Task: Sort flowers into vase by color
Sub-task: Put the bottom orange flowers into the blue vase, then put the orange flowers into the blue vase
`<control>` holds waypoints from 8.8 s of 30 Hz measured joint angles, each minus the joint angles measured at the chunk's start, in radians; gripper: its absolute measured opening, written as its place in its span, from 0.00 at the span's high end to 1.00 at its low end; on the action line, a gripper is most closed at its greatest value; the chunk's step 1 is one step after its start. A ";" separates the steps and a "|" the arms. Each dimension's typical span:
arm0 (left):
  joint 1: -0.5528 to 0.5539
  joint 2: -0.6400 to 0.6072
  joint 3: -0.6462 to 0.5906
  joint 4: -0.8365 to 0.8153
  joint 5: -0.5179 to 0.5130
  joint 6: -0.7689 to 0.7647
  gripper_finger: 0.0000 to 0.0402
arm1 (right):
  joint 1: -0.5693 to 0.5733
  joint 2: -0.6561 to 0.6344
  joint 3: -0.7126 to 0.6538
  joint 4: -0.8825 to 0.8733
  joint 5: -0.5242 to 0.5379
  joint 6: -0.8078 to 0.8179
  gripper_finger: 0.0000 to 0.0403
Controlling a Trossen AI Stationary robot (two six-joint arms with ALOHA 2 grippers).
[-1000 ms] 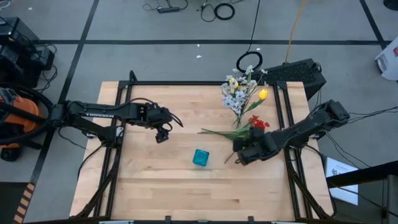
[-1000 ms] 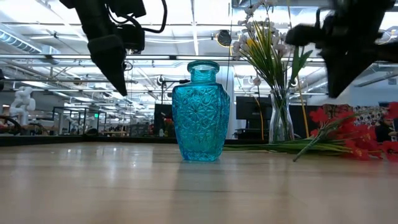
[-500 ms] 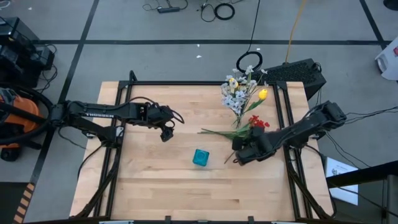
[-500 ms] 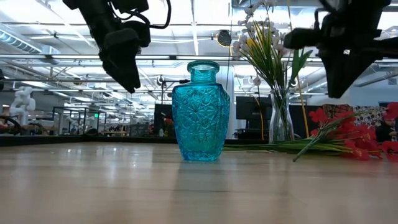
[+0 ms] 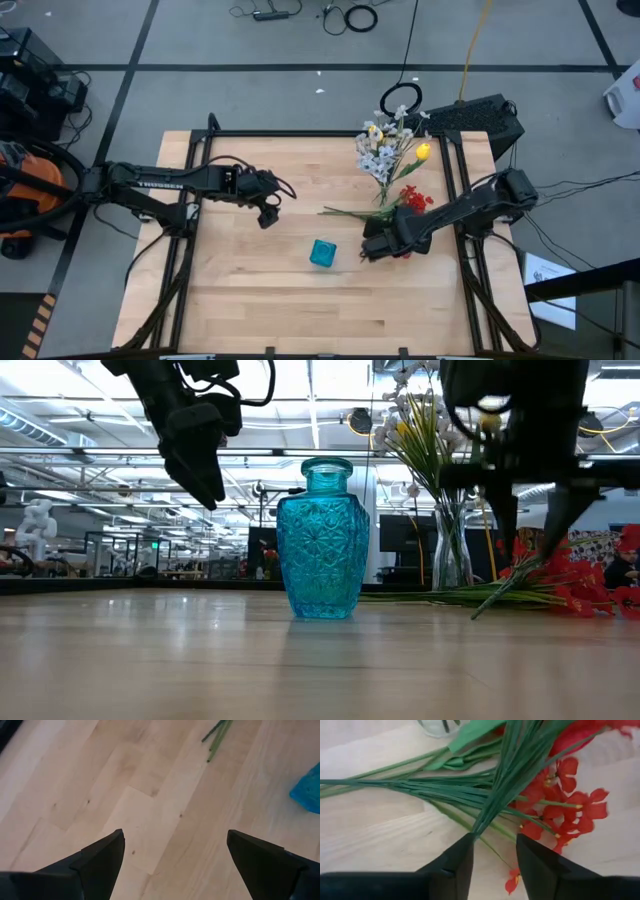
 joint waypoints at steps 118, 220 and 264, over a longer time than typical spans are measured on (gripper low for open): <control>-0.064 0.000 0.000 0.130 -0.078 -0.005 0.12 | 0.244 -0.562 0.132 -0.263 0.955 -0.675 1.00; -0.118 -0.573 -0.299 0.147 0.016 0.171 0.12 | 0.011 0.102 -0.190 1.823 0.167 -1.844 0.66; -0.118 -0.573 -0.299 0.122 -0.087 0.063 0.12 | 0.056 -0.249 -0.190 0.449 0.103 -0.125 0.59</control>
